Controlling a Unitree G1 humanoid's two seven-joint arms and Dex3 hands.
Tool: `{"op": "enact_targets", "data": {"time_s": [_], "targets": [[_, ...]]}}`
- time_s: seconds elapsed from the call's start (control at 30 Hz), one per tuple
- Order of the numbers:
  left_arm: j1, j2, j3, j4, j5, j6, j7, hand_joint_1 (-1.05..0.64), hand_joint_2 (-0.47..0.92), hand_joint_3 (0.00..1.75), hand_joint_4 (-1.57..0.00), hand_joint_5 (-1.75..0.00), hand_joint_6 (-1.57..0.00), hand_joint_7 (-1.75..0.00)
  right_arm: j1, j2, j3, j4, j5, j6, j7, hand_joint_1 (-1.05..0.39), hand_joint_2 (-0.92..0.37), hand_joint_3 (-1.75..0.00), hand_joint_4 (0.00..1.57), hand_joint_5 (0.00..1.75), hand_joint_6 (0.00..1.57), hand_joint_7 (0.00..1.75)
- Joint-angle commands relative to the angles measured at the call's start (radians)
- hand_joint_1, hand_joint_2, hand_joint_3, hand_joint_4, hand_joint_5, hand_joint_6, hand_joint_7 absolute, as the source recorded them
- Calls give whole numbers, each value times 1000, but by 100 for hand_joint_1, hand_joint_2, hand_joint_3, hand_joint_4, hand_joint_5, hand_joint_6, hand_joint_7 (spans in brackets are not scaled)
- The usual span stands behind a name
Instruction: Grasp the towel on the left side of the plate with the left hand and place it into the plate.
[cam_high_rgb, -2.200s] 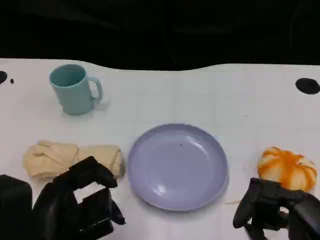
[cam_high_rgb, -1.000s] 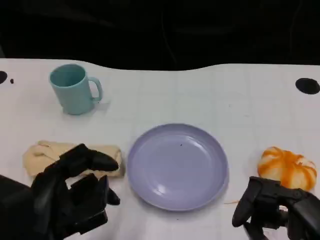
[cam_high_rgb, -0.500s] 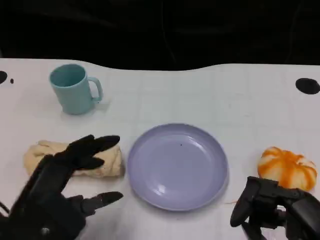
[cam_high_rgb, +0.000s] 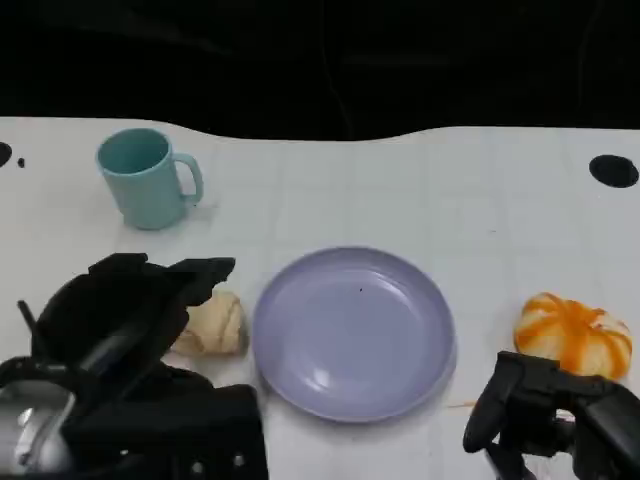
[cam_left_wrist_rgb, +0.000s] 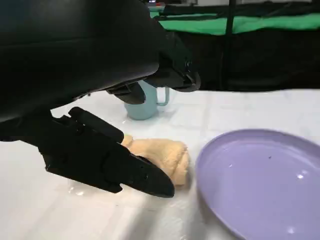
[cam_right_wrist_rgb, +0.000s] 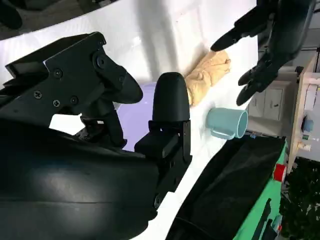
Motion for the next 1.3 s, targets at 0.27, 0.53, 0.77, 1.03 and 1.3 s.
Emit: {"op": "enact_targets", "data": {"time_s": [0.27,0.53,0.77,1.03,1.3], "targets": [[-217,-19,-86,396,122,-31,-32,-57,82,0,-29,-22,-33,-1,15,-9,-11,-7,19,3,4,-5,-58,-112,73,175,64,142],[-327,-65,-128,702,96,-95,62,-56,84,0,-36,-13,-30,0,22,-13,-8,-20,16,13,3,-6,-59,-111,72,175,64,142],[-416,-122,-138,1002,21,-177,194,-41,88,1,-40,-8,-32,-1,27,-14,3,-34,6,19,-5,-8,-58,-110,72,175,64,143],[-421,-127,-125,1155,-62,-328,462,-30,92,15,-77,-114,-96,-34,28,-10,11,-41,8,19,-14,-6,-58,-111,73,175,64,143],[-372,-100,-64,1039,-103,-380,630,-23,92,18,-81,-174,-57,-153,21,-18,7,-41,5,29,-17,-7,-57,-112,73,175,64,143]]}}
